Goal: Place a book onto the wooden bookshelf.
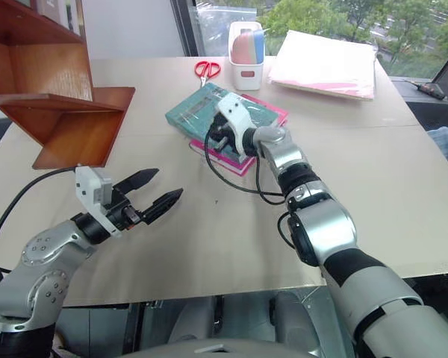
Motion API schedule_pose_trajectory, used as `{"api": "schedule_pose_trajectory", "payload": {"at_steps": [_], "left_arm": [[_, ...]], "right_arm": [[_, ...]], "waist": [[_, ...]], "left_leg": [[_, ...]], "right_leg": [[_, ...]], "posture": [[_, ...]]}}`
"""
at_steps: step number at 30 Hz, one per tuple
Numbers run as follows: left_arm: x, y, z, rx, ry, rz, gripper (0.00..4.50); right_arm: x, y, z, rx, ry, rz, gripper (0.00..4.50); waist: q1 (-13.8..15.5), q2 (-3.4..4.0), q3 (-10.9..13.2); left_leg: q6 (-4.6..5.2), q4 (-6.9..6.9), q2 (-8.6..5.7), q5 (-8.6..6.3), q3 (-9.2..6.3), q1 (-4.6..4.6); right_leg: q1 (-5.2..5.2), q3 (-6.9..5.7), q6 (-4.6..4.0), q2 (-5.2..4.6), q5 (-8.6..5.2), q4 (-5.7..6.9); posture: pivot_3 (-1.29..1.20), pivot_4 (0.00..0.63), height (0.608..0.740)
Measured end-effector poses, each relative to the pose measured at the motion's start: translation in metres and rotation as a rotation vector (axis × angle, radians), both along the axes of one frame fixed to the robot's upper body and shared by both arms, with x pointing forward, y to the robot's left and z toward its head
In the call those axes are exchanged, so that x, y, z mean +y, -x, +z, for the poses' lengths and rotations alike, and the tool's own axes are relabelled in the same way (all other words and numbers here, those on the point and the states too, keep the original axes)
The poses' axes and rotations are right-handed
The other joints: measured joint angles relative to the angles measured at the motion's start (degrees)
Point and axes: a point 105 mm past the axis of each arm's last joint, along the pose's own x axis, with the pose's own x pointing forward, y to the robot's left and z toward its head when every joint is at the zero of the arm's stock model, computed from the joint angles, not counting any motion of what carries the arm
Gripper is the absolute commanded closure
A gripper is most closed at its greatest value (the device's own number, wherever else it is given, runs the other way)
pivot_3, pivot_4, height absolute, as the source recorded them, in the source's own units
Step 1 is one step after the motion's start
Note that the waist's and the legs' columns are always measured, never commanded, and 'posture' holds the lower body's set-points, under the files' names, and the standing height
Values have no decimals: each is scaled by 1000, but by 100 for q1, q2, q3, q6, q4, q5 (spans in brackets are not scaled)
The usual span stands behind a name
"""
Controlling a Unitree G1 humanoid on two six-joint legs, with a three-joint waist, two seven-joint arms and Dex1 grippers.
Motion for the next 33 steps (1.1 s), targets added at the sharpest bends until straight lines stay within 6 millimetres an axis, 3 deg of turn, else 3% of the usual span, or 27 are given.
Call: {"api": "schedule_pose_trajectory", "payload": {"at_steps": [2,5,7,9,20,33], "left_arm": [[0,0,-1,3,5,3,0],[0,-1,-1,3,10,5,0],[0,-1,-1,3,13,5,0],[-1,-2,1,-2,21,1,0],[-1,-4,2,6,18,2,0],[-1,-7,5,0,17,-10,0]], "right_arm": [[-19,-16,27,-89,-6,-133,4476],[-46,-33,41,-177,71,-317,4476],[-55,-38,25,-183,182,-375,4476],[-65,-38,-15,-139,346,-396,4476],[-46,-21,-32,-92,365,-166,4476],[-30,2,-42,-86,303,45,4476]], "waist": [[7,2,1],[-5,-1,0],[-12,-1,0],[-14,-1,0],[-42,-4,-11],[-61,-14,-22]], "left_leg": [[-1,8,-1,1,-8,-38],[0,3,-3,0,-3,-36],[0,1,-4,0,-2,-35],[0,1,-3,0,-2,-34],[0,-6,-1,0,9,60],[0,-8,1,-1,7,73]], "right_leg": [[-27,-11,0,-1,1,-2],[-25,-7,0,-4,1,-12],[-25,-6,-1,-4,0,-12],[-26,-6,-1,-3,0,-10],[49,9,-2,1,-2,-3],[64,8,-1,1,-2,-6]], "posture": [[0,150,740],[0,150,740],[0,150,740],[0,150,740],[0,150,740],[0,150,740]]}}
